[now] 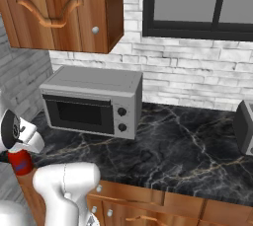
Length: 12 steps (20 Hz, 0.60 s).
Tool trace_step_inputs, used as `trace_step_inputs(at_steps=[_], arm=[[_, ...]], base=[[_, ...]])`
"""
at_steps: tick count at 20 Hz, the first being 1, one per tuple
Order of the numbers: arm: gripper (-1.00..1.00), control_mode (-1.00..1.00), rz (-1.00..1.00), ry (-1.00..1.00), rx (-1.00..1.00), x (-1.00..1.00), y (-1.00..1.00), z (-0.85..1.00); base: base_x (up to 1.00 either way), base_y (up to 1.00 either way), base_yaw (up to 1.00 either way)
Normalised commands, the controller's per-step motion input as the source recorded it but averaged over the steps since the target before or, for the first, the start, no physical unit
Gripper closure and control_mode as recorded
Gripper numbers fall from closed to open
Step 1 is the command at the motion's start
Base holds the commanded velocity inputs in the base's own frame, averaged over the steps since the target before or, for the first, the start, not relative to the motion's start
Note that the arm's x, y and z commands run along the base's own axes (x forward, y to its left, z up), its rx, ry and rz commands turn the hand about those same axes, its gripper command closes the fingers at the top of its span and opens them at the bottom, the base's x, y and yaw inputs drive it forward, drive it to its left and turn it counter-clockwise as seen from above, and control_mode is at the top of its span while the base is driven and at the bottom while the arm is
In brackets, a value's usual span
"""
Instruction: Four empty soda cans are scattered around the kitchen. Gather all the cans and cluster them next to the stove for recycling.
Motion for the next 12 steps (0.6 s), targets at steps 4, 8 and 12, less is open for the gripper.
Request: trace_step_inputs(at_steps=[4,8,12], arm=[[1.0,-1.0,-0.14,0.0,0.0,-0.38,-0.48,0.11],[1.0,1.0,-0.05,0.0,0.0,-0.18,-0.26,0.01],[1.0,1.0,0.0,0.0,0.0,0.0,0.0,0.0]], base=[[0.0,0.0,0.0],[-0.2,-0.26,-0.01],[-0.35,-0.7,0.0]])
